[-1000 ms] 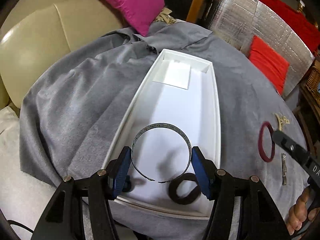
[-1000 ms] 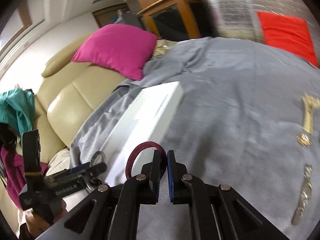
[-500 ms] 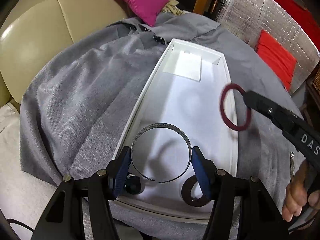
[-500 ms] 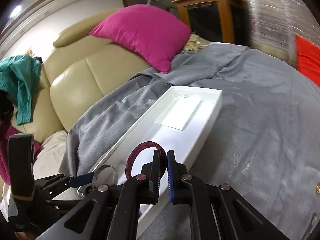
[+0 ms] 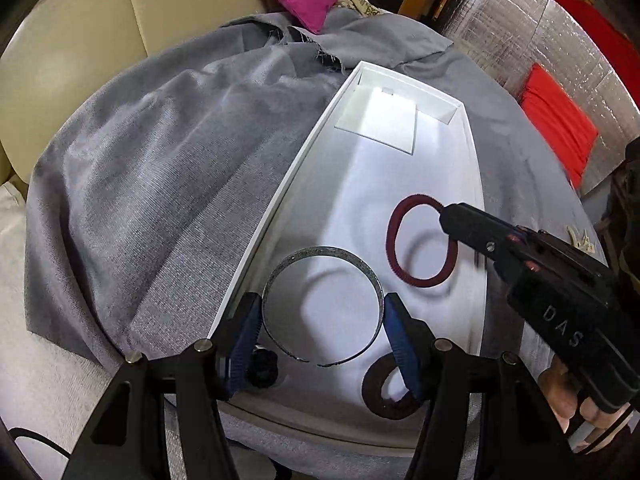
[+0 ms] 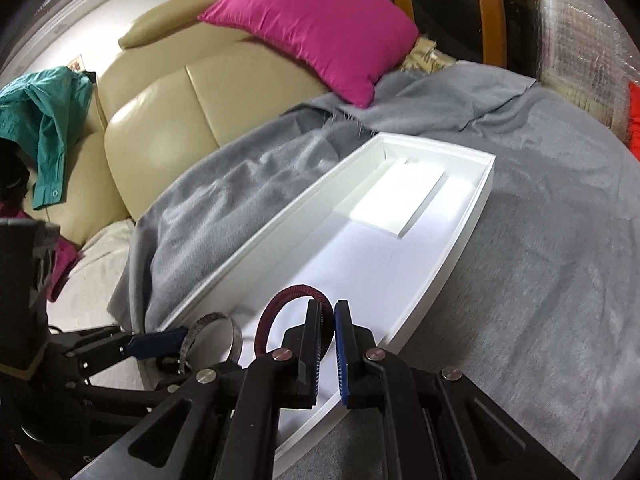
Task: Organize jewelry
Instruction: 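Carry the bangle and red ring into the white tray and release both, then grasp the black scrunchie with the right gripper while the left moves toward the watch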
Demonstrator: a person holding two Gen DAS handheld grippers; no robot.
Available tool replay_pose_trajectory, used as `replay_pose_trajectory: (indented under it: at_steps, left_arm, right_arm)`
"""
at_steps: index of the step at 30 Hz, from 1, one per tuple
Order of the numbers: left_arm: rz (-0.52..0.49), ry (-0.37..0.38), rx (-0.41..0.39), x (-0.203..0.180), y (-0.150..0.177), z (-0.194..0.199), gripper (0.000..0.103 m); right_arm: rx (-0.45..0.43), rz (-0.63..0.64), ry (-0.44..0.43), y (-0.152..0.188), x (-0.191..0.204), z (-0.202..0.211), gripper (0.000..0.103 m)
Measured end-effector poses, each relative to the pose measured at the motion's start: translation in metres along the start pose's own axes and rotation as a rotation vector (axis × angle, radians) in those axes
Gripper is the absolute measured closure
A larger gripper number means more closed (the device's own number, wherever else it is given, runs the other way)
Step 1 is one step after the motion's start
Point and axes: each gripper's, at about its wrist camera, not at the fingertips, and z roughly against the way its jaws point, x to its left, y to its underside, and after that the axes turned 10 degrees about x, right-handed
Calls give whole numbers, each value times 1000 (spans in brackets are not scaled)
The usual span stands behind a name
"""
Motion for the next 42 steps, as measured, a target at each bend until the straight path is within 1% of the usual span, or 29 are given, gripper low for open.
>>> replay_pose_trajectory:
  at_steps: [2,5,6,7,9,14,17,24,26,29,31,34,37,40,42]
  left_arm:
    - [-4,1,5,0,0,0,40]
    - [-9,-2,7,0,0,0,40]
    - [-10,-4,6,0,1,0,40]
    - [-11,-6,5,0,1,0,40]
    - [-17,-18,-2,-2,2,1,40]
    - [-49,-39,-37,-10,3,6,40]
    - [-89,-57,-81,-23,5,12,40]
    - [-175,-62,-166,-56,14,25,40]
    - [-205,-66,-181,-69,17,26,40]
    - [-284,-111,-213,-97,25,27,40]
    - [-341,-120,-230,-118,32,26,40]
    - [-415,-103,-242,-151,43,25,40]
    - [-470,-82,-245,-181,54,24,40]
    - [-523,-52,-237,-213,65,19,40]
    - [-561,-28,-217,-235,71,13,40]
  right_arm:
    - [16,-7,13,1,-2,-3,95]
    - [25,-36,-16,3,-8,-2,92]
    - [23,-41,-21,3,-8,-1,87]
    - [21,-46,-31,3,-10,1,80]
    - [6,-60,-44,4,-11,6,77]
    - [-37,-81,-32,10,-17,28,77]
    - [-66,-101,-12,18,-26,47,77]
    - [-109,-196,37,46,-65,94,77]
    - [-116,-230,55,56,-80,106,77]
    - [-129,-293,84,73,-108,127,77]
    - [-136,-339,96,85,-126,141,77]
    - [-159,-409,114,103,-156,164,77]
    - [-179,-481,114,120,-183,184,77]
    - [-202,-564,123,142,-215,203,77]
    - [-210,-622,109,156,-235,212,77]
